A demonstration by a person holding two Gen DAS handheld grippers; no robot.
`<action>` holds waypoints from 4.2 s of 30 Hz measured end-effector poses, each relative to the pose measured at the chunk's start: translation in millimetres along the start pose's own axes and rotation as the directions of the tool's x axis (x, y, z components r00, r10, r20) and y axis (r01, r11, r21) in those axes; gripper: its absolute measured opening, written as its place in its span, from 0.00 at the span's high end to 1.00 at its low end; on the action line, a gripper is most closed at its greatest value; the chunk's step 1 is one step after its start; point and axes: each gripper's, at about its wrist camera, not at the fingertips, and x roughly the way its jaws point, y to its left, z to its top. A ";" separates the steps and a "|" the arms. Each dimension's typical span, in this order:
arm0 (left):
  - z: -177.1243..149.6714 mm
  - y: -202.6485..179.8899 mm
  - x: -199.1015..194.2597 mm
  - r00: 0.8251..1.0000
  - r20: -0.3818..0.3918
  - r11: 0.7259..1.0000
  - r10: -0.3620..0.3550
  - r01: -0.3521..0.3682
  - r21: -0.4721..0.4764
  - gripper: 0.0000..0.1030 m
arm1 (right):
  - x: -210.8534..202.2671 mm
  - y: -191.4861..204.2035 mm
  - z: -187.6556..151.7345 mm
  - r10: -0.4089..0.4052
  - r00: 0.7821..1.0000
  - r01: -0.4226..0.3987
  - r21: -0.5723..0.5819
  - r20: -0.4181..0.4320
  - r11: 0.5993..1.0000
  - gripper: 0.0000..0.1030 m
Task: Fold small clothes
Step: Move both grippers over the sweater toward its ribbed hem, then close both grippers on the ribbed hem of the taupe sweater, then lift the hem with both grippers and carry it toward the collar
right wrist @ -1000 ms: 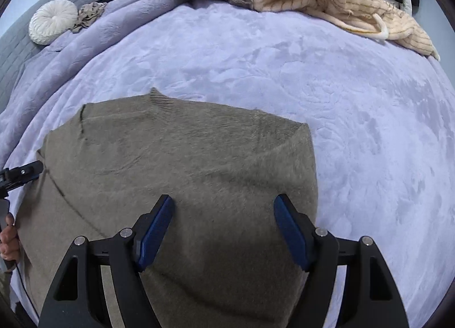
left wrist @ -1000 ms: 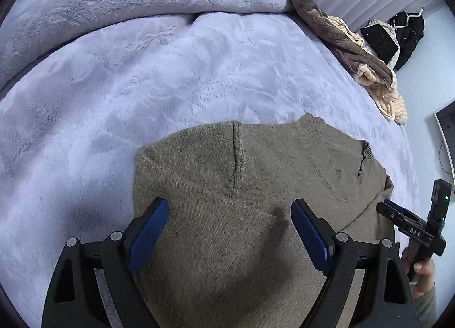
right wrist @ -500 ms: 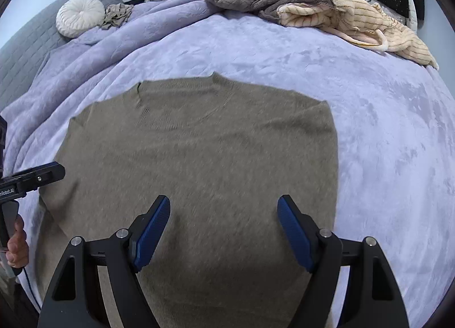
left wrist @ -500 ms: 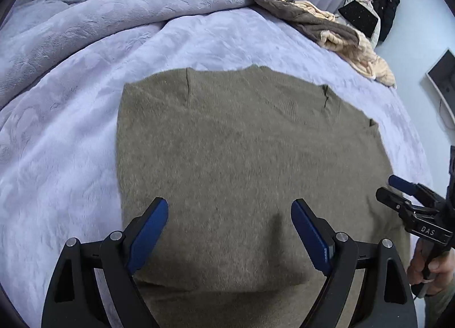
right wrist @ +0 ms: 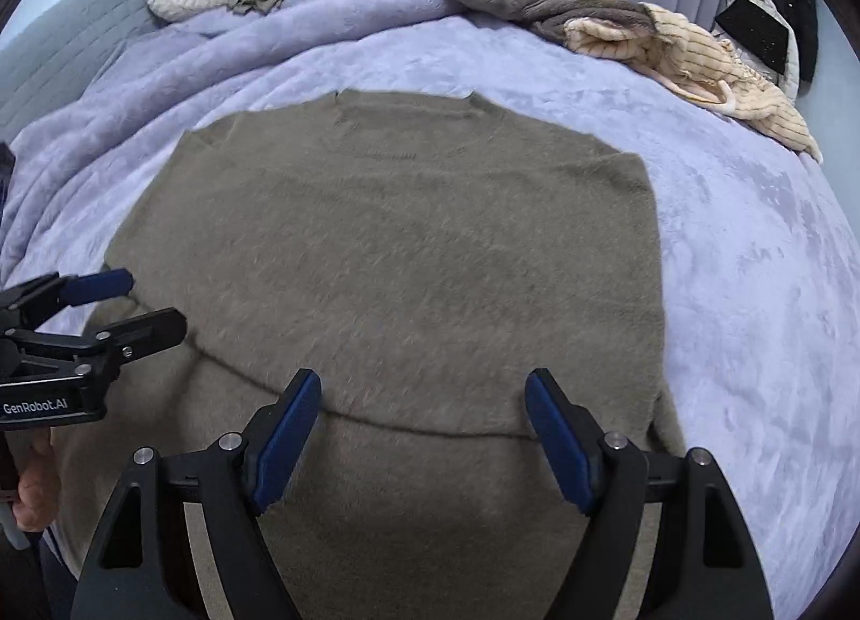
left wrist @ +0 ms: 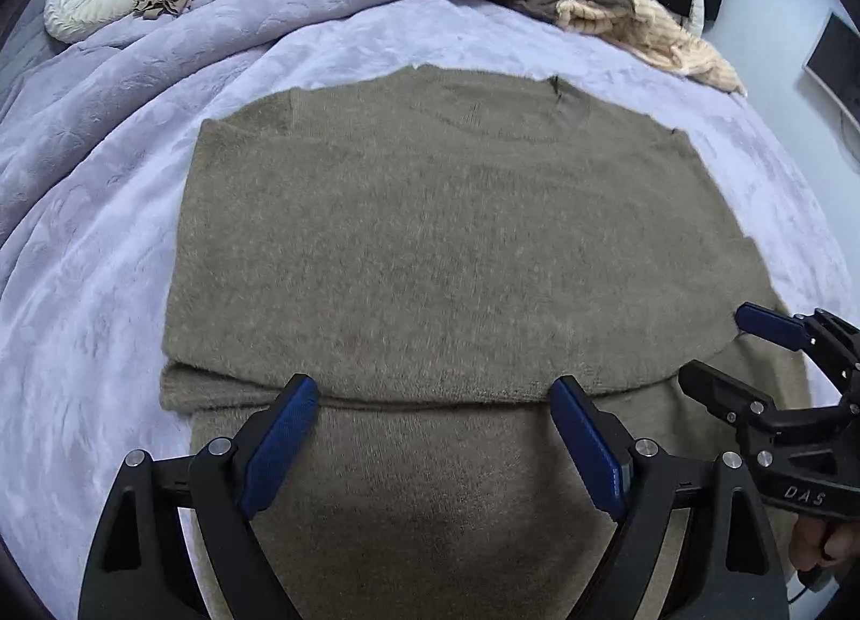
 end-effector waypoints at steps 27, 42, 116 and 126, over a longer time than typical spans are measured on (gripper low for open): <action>-206.0 4.9 -85.9 0.998 0.046 0.998 0.052 -0.051 -0.027 0.01 | -89.0 24.3 -225.2 -0.067 0.992 0.081 -0.138 0.106 0.987 0.20; -236.3 51.7 -81.4 0.958 -0.099 0.938 -0.268 0.237 -0.252 0.01 | -111.8 -59.0 -269.4 0.092 0.994 -0.099 0.136 0.062 0.986 0.19; -29.9 73.6 -144.7 0.954 0.264 0.923 -0.141 0.223 -0.312 0.89 | -141.3 -94.3 -46.5 0.296 0.864 -0.429 0.288 0.407 0.856 0.90; -8.8 68.5 -131.4 0.968 0.228 0.938 -0.104 0.172 -0.303 0.89 | -125.3 -98.3 -25.7 0.260 0.895 -0.377 0.303 0.363 0.875 0.90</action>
